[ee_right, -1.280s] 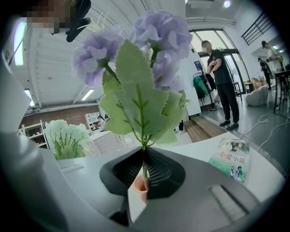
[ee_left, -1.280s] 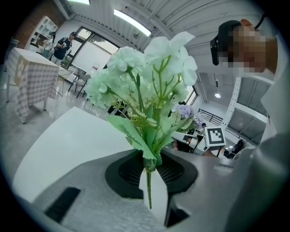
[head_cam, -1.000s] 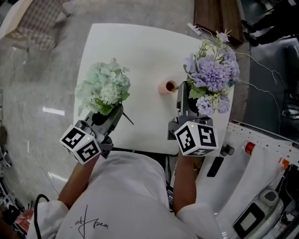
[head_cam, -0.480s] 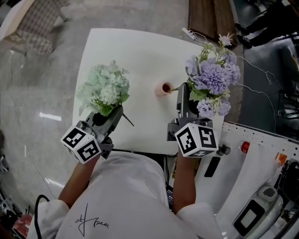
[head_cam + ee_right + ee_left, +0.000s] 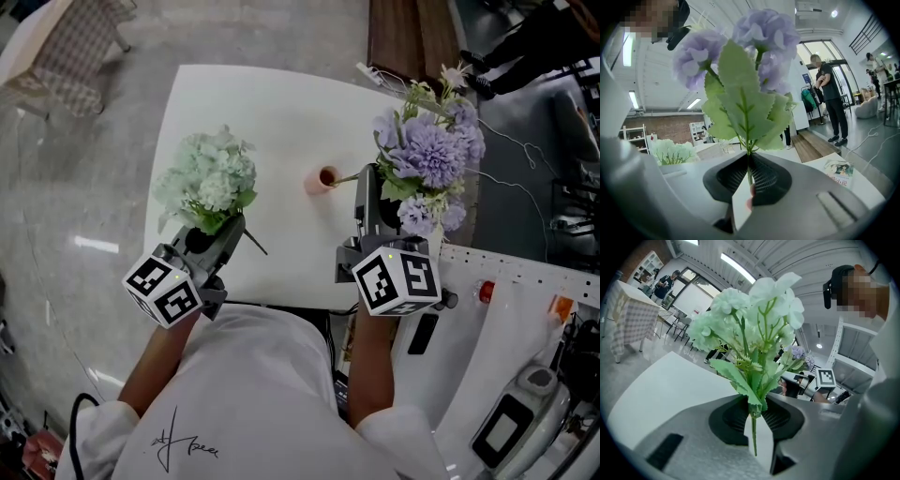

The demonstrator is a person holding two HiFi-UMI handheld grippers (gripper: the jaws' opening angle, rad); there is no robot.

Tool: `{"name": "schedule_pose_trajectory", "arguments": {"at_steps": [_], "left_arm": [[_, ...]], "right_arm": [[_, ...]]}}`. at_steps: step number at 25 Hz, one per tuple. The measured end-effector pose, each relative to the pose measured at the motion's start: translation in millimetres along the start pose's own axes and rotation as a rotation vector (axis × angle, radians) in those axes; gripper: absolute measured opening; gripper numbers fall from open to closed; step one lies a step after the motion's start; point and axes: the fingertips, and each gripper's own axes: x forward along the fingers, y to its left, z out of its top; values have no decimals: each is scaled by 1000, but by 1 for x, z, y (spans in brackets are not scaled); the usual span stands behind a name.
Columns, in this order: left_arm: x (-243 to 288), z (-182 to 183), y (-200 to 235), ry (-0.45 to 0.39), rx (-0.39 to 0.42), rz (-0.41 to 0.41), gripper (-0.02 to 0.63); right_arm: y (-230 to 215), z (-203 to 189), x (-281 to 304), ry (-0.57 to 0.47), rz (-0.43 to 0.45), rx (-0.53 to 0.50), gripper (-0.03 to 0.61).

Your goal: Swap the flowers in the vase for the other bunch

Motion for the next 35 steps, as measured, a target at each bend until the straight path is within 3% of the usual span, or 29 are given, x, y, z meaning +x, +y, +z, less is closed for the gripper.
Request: {"name": "schedule_pose_trajectory", "arguments": {"at_steps": [18,35], "left_arm": [[-6,10,-16,-37,5,-39,74],[-6,14,-29,-40,16,-87,74]], "right_arm": [[16,23,-24,-37,13,-15,23],[26,12,-55,-33,-14,4,23]]}}
